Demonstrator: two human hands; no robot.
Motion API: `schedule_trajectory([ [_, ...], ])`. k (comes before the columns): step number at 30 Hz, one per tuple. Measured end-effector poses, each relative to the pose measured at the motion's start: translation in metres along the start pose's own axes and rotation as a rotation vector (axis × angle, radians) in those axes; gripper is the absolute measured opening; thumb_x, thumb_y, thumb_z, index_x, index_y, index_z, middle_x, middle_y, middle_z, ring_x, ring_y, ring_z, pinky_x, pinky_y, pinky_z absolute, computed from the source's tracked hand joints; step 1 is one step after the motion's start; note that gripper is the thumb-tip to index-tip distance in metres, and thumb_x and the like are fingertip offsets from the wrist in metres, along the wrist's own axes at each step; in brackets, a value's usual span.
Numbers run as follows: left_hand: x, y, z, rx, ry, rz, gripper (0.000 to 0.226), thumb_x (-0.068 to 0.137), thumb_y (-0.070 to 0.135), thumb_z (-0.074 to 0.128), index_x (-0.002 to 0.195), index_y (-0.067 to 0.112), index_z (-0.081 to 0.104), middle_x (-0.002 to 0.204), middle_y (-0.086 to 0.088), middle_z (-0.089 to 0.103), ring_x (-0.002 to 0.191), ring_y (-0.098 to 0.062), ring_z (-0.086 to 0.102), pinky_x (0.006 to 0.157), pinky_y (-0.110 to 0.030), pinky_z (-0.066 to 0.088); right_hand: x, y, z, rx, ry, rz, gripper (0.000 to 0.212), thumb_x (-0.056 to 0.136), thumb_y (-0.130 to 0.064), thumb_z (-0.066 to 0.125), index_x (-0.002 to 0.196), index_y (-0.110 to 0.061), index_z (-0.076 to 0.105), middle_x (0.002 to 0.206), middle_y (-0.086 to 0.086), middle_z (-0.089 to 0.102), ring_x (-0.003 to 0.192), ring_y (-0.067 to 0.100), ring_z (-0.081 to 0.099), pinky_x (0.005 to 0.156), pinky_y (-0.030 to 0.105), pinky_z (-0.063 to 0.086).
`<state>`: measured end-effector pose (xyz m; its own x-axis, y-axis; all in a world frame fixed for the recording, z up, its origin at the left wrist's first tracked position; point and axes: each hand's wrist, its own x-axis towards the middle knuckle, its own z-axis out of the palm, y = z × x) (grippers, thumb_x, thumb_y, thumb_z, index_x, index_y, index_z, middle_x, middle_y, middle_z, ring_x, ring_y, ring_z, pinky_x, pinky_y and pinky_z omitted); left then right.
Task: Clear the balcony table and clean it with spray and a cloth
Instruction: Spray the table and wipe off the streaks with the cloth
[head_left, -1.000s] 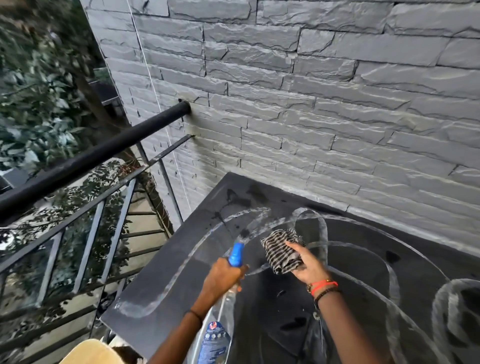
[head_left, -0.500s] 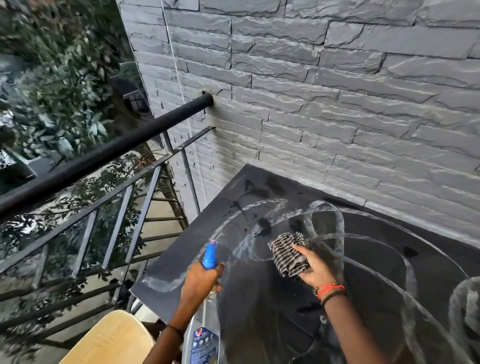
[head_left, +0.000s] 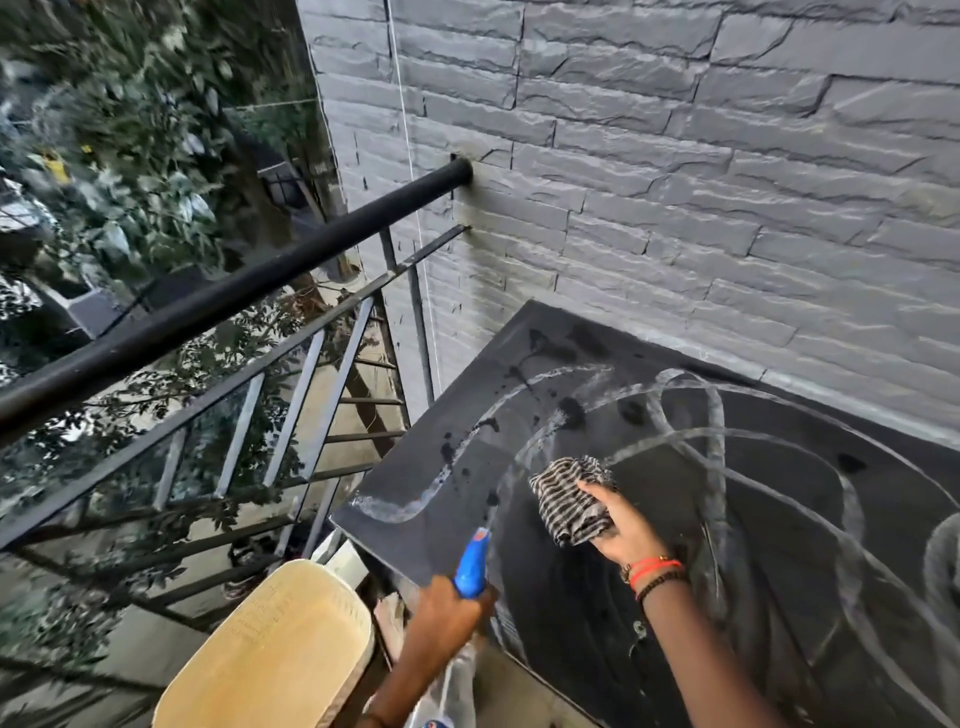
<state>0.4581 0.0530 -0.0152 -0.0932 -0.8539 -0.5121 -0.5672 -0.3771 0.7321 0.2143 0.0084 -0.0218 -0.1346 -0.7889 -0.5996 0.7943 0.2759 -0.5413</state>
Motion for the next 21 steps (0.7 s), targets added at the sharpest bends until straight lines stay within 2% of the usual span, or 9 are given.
schedule_trajectory([
  [2,-0.003,-0.014,0.011,0.042,-0.039,0.001,0.069,0.052,0.063,0.056,0.088,0.006,0.069,0.086,-0.019,0.070,0.086,-0.032,0.067,0.077,-0.041,0.054,-0.004,0.004,-0.003,-0.012,0.008,0.006,0.028,0.087,-0.004,0.053,0.071,-0.003,0.076,0.078,0.015,0.073,0.069,0.023,0.072,0.061,0.037,0.059],
  [5,-0.007,-0.036,0.013,0.000,-0.080,-0.015,0.064,0.050,0.059,0.057,0.078,0.003,0.070,0.078,-0.017,0.071,0.078,-0.033,0.069,0.074,-0.042,0.055,-0.012,0.010,-0.006,-0.015,0.059,-0.005,0.035,0.089,-0.003,0.050,0.066,-0.003,0.075,0.073,0.014,0.073,0.064,0.022,0.071,0.056,0.035,0.059],
  [8,-0.022,-0.038,-0.001,-0.018,-0.069,-0.004,0.042,0.053,0.048,0.061,0.072,0.012,0.066,0.073,-0.007,0.071,0.068,-0.021,0.066,0.073,-0.039,0.053,-0.017,0.015,-0.010,-0.144,0.099,-0.054,0.013,0.077,-0.012,0.067,0.087,-0.005,0.073,0.085,0.012,0.074,0.070,0.021,0.071,0.061,0.035,0.059],
  [10,-0.028,-0.045,-0.011,0.009,-0.076,-0.004,0.029,0.056,0.044,0.060,0.066,0.017,0.061,0.066,-0.001,0.066,0.060,-0.017,0.059,0.069,-0.037,0.050,-0.013,0.018,-0.017,-0.322,0.107,-0.068,0.024,0.069,-0.021,0.075,0.090,-0.009,0.071,0.086,0.010,0.073,0.072,0.019,0.071,0.063,0.032,0.058],
  [12,-0.031,-0.051,-0.021,0.023,-0.059,-0.028,0.034,0.056,0.045,0.059,0.067,0.014,0.062,0.065,-0.001,0.065,0.060,-0.017,0.057,0.066,-0.034,0.048,-0.014,0.021,-0.017,-0.395,0.084,-0.025,0.012,0.083,-0.017,0.066,0.080,-0.012,0.076,0.086,0.009,0.071,0.070,0.018,0.071,0.062,0.030,0.058],
  [15,-0.034,-0.057,-0.040,-0.020,-0.059,-0.049,0.040,0.055,0.043,0.061,0.075,0.009,0.067,0.065,-0.001,0.067,0.056,-0.013,0.057,0.061,-0.027,0.046,-0.019,0.029,-0.004,-0.538,0.023,0.009,0.012,0.089,-0.011,0.059,0.099,-0.008,0.066,0.076,0.003,0.073,0.068,0.010,0.070,0.061,0.023,0.056],
  [16,-0.034,-0.059,-0.046,-0.023,-0.055,-0.051,0.040,0.055,0.040,0.061,0.077,0.007,0.069,0.063,-0.001,0.066,0.054,-0.012,0.056,0.060,-0.027,0.046,-0.022,0.033,0.002,-0.598,-0.007,0.001,0.022,0.085,-0.011,0.065,0.105,-0.003,0.063,0.076,0.002,0.073,0.071,0.011,0.071,0.065,0.023,0.056],
  [19,-0.037,-0.059,-0.062,-0.072,0.003,-0.067,0.031,0.067,0.029,0.067,0.080,0.002,0.069,0.055,-0.001,0.064,0.046,-0.013,0.057,0.055,-0.027,0.047,-0.011,0.048,0.003,-0.909,0.114,-0.102,0.078,0.053,-0.021,0.091,0.117,0.009,0.057,0.106,0.017,0.067,0.096,0.028,0.065,0.089,0.034,0.050],
  [21,-0.035,-0.060,-0.073,-0.110,0.044,-0.065,0.016,0.081,0.015,0.067,0.083,-0.001,0.067,0.055,0.001,0.068,0.042,-0.011,0.058,0.047,-0.017,0.045,-0.003,0.061,0.006,-1.379,0.354,-0.310,0.070,0.068,-0.019,0.080,0.128,0.001,0.051,0.108,0.015,0.063,0.101,0.029,0.059,0.089,0.033,0.044],
])
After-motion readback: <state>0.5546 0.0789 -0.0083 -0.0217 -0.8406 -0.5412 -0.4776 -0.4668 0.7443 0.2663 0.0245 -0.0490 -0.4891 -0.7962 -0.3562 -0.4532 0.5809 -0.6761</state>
